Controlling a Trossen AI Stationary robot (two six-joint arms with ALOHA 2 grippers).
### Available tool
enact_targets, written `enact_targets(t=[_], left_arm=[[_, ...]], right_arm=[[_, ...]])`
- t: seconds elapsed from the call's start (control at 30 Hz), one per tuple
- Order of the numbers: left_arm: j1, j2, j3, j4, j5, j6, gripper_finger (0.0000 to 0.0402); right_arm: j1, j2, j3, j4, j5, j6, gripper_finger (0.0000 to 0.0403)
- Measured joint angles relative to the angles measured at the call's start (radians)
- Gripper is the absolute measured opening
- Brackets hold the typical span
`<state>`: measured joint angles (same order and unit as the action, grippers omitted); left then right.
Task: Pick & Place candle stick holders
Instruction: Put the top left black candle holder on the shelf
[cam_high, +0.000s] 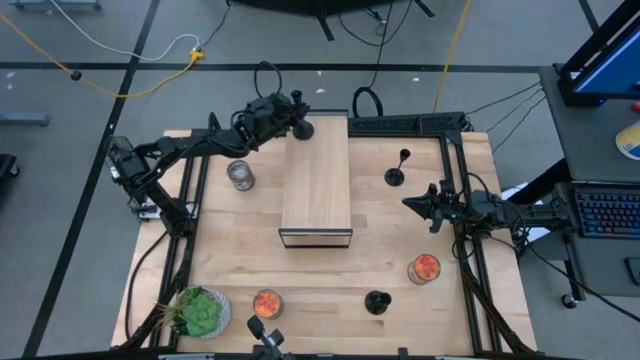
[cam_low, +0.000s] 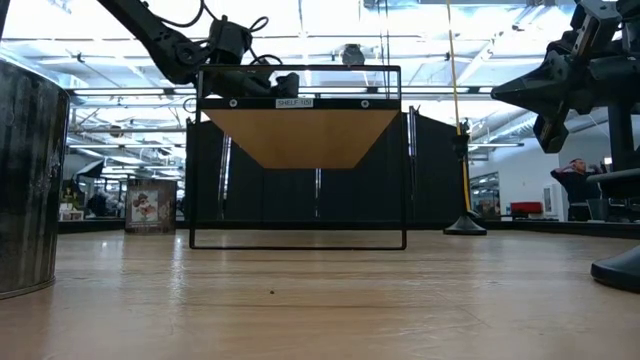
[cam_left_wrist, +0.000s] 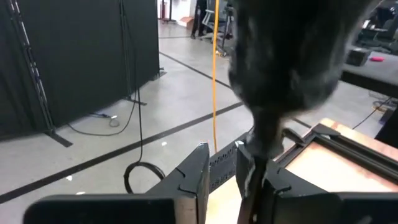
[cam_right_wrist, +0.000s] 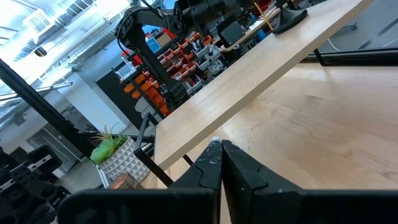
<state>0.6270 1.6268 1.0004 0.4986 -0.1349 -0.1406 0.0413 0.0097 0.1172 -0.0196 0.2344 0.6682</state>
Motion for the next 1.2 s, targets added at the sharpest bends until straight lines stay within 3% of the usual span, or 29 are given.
enact_targets(t=[0.43, 0.7, 1.2], left_arm=[[0.0, 0.0, 0.0, 0.004, -0.009, 0.001, 0.0171], [-0.001, -0.014, 0.0, 0.002, -0.098, 0.004, 0.0224], [-0.026, -0.074, 0.001, -0.033, -0.076, 0.041, 0.0251]], right_arm=[[0.0, 0.0, 0.0, 0.0, 0.0, 0.0, 0.0], [0.0, 0.0, 0.0, 0.0, 0.0, 0.0, 0.0], [0.0, 0.0, 0.0, 0.0, 0.0, -0.002, 0.0]])
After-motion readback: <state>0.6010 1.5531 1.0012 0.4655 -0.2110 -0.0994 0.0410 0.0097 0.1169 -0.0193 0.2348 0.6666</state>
